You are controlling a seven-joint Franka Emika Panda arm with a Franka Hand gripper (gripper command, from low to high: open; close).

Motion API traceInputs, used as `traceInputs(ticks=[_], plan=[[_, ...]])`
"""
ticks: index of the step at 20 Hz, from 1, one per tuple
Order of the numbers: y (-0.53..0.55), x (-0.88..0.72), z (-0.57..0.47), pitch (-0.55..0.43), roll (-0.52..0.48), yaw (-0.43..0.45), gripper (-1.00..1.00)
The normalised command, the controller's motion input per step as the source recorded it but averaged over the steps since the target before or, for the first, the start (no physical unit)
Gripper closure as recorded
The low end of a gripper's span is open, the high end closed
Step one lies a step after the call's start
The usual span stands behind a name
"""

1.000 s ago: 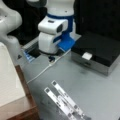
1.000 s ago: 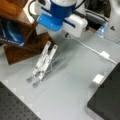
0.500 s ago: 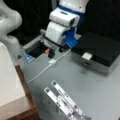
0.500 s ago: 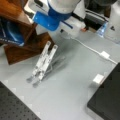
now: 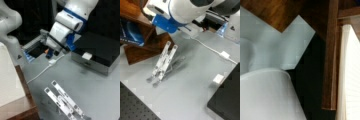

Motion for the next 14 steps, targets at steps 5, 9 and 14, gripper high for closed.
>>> traceInputs(ticks=[5,9,14], plan=[[-0.15,-0.06,0.12,0.251,-0.308,-0.133,-1.00],[-0.25,-0.13,0.16,0.233,-0.308,-0.039,-1.00],[-0.34,-0.28,0.17,0.164,-0.289,0.102,-1.00]])
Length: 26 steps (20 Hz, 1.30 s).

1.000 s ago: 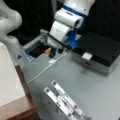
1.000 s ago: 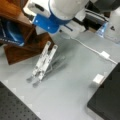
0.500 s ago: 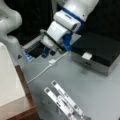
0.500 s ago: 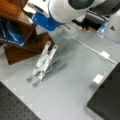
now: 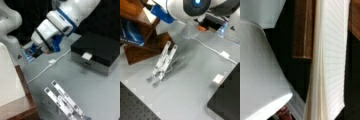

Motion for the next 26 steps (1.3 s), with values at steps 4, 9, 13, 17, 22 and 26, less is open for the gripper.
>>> traceInputs(ticks=[4,9,13,17,22,26], plan=[[-0.38,-0.56,0.15,0.108,-0.236,0.189,-1.00],[-0.21,-0.62,0.12,0.049,-0.142,0.256,-1.00],[0.02,-0.45,0.02,-0.004,-0.082,0.264,-1.00],[0.04,-0.27,-0.08,-0.032,-0.067,0.258,-1.00],[-0.08,-0.18,-0.13,-0.055,-0.132,0.275,-1.00],[-0.15,-0.09,-0.06,-0.076,-0.230,0.295,-1.00]])
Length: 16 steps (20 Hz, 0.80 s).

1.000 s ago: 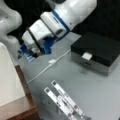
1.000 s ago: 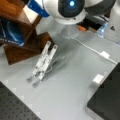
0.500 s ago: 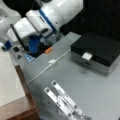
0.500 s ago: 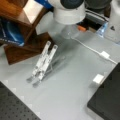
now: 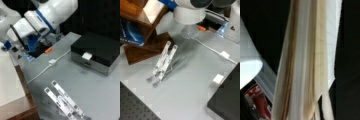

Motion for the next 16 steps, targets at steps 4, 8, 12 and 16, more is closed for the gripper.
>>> traceInputs(ticks=[4,8,12,16], plan=[[-0.17,-0.10,-0.04,-0.043,-0.265,0.299,-1.00],[-0.18,-0.21,-0.07,0.039,-0.248,0.262,-1.00],[-0.15,-0.24,-0.06,0.044,-0.236,0.226,-1.00],[-0.10,-0.20,-0.01,0.000,-0.170,0.213,-1.00]])
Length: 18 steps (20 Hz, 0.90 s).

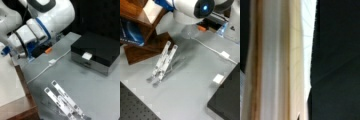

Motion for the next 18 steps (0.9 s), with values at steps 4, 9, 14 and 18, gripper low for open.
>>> traceInputs(ticks=[4,9,14,18], plan=[[-0.11,-0.18,0.04,-0.028,-0.089,0.195,1.00],[-0.12,-0.19,0.04,-0.038,-0.014,0.186,1.00],[-0.11,-0.18,0.02,-0.043,0.012,0.198,1.00],[-0.08,-0.17,-0.01,-0.050,0.016,0.206,1.00]])
